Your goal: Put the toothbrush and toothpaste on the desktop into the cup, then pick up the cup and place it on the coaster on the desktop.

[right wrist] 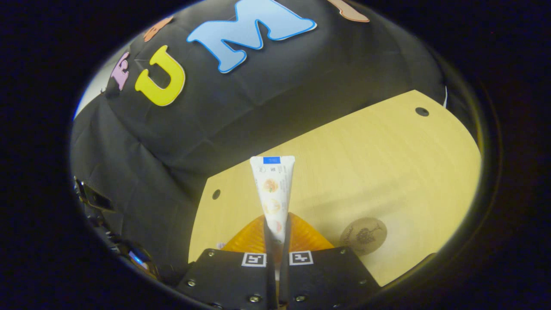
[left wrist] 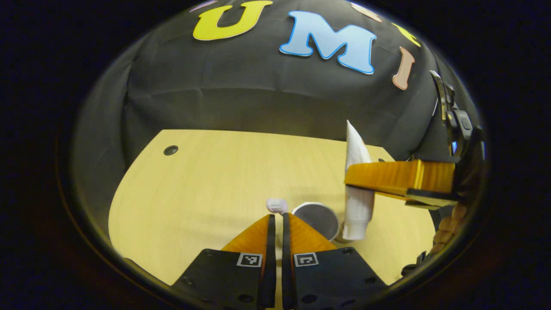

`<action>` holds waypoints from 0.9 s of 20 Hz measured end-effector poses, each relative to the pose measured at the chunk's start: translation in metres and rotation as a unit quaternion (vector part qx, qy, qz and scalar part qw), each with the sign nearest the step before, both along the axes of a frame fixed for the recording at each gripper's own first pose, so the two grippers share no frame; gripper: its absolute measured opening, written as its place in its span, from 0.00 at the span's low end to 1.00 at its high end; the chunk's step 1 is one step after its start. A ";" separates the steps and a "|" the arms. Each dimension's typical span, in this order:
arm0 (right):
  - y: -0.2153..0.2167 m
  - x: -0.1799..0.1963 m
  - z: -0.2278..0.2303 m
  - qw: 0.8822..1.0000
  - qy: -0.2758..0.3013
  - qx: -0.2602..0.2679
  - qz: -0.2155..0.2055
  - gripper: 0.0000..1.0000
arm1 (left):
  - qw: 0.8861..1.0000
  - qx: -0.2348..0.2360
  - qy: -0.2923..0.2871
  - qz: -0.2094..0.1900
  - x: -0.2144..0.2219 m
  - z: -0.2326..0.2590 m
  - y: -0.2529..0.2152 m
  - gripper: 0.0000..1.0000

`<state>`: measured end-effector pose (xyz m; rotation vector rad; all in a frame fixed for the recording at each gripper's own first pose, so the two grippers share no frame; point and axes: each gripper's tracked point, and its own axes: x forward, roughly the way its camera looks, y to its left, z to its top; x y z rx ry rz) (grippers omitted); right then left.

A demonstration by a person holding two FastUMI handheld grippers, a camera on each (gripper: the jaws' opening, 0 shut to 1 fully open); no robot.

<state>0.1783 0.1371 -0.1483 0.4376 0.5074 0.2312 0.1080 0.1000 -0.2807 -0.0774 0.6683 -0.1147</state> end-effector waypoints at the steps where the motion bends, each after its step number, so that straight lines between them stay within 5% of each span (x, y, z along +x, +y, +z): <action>1: 0.004 0.005 0.000 1.000 -0.007 0.000 -0.001 0.05 | 1.000 0.000 0.002 0.002 -0.002 -0.002 0.003 0.12; 9: 0.020 0.023 -0.016 0.995 -0.078 -0.061 0.016 0.05 | 1.000 0.000 0.017 -0.007 -0.013 -0.008 0.007 0.09; 11: 0.019 0.023 -0.020 0.992 -0.095 -0.077 0.013 0.05 | 1.000 -0.001 0.021 -0.011 -0.017 -0.011 0.007 0.21; 15: 0.011 0.019 -0.036 0.989 -0.107 -0.099 0.015 0.08 | 0.999 0.003 0.029 -0.013 -0.026 -0.016 0.005 0.23; 18: 0.011 0.008 -0.043 0.991 -0.099 -0.088 0.023 0.19 | 0.999 -0.004 0.035 -0.016 -0.034 -0.018 0.002 0.26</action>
